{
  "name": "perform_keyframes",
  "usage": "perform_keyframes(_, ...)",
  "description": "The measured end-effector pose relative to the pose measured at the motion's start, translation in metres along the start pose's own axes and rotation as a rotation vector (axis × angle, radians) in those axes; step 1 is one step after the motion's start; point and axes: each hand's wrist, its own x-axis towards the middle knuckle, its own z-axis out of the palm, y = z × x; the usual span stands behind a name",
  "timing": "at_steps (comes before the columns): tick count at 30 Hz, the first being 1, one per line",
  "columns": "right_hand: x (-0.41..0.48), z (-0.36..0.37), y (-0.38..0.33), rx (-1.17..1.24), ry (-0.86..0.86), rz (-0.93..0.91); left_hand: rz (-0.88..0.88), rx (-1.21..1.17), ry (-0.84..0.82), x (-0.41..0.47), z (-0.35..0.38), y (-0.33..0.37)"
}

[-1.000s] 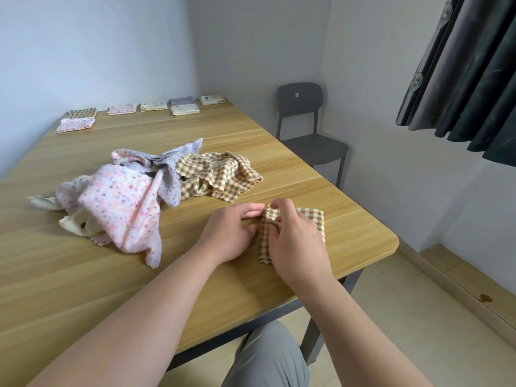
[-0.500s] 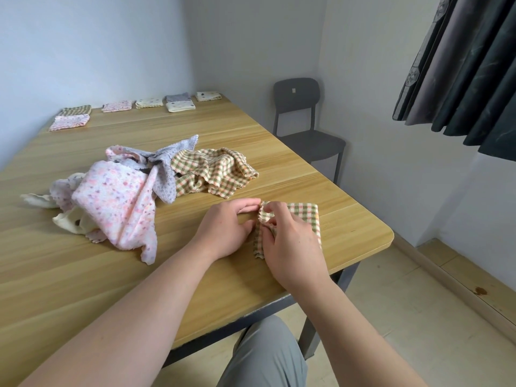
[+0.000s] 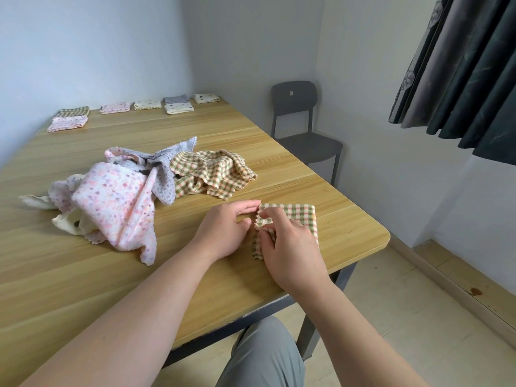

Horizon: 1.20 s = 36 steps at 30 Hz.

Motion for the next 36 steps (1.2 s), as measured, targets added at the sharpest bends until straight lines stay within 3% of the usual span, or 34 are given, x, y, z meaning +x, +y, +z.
perform_keyframes(12,-0.002,0.003,-0.001,-0.004,-0.022,-0.04,-0.002,-0.042,-0.004,0.001,0.0,0.001)
perform_keyframes(16,0.002,-0.019,-0.009,0.211,0.154,0.097,0.039,0.008,0.037,0.0,0.0,0.002)
perform_keyframes(19,0.012,-0.033,0.001,0.162,0.287,0.178,0.171,0.103,0.043,-0.002,0.002,0.004)
perform_keyframes(24,0.024,-0.041,0.035,-0.153,0.041,0.122,0.392,0.369,-0.192,-0.003,0.009,0.008)
perform_keyframes(27,0.029,-0.041,0.044,-0.273,-0.207,0.026,0.393,0.489,-0.303,-0.004,0.013,0.011)
perform_keyframes(30,0.029,-0.04,0.051,-0.35,-0.435,0.047,0.346,0.562,-0.377,-0.004,0.014,0.012)
perform_keyframes(36,0.025,-0.045,0.056,-0.375,-0.541,0.105,0.311,0.617,-0.459,-0.004,0.014,0.011)
